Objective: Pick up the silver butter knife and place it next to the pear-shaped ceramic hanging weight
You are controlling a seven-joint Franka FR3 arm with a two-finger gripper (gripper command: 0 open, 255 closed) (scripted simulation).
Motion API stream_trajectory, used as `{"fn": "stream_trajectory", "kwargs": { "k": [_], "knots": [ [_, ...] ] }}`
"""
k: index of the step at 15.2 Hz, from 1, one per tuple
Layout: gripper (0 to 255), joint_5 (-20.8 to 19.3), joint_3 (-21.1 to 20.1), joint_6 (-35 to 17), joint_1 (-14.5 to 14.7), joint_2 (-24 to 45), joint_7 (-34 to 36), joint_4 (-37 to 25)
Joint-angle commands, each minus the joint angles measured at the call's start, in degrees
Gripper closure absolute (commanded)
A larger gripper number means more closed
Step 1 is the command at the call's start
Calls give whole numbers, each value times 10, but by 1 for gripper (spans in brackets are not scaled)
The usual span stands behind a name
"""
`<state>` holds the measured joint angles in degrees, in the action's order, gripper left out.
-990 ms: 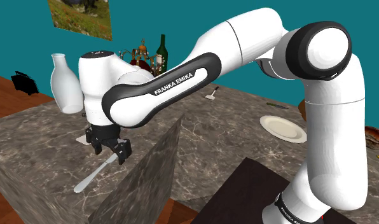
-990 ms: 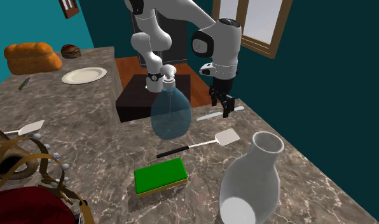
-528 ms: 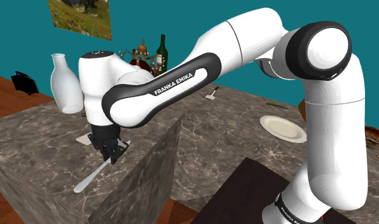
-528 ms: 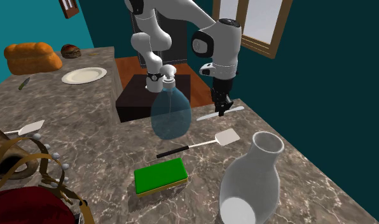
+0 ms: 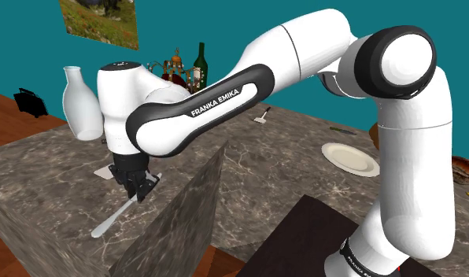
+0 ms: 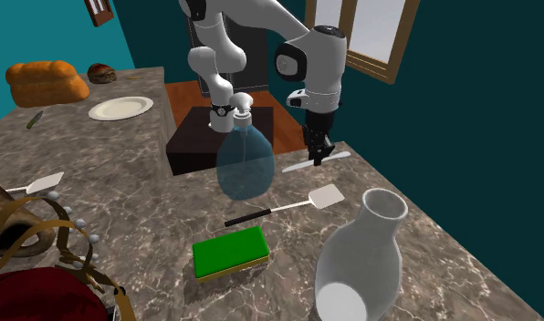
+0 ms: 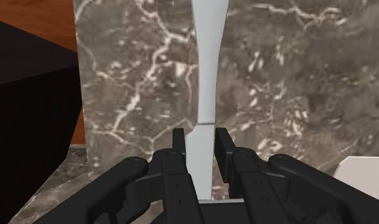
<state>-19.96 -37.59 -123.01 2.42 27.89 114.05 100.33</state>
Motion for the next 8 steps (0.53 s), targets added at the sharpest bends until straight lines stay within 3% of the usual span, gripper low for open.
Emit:
{"fn": "stream_trajectory", "kwargs": {
  "k": [1,8],
  "knots": [
    [255,4,-3,9,-1,-5,-3,-5],
    [255,23,-14,51,-8,-29,-15,-28]
  ]
}}
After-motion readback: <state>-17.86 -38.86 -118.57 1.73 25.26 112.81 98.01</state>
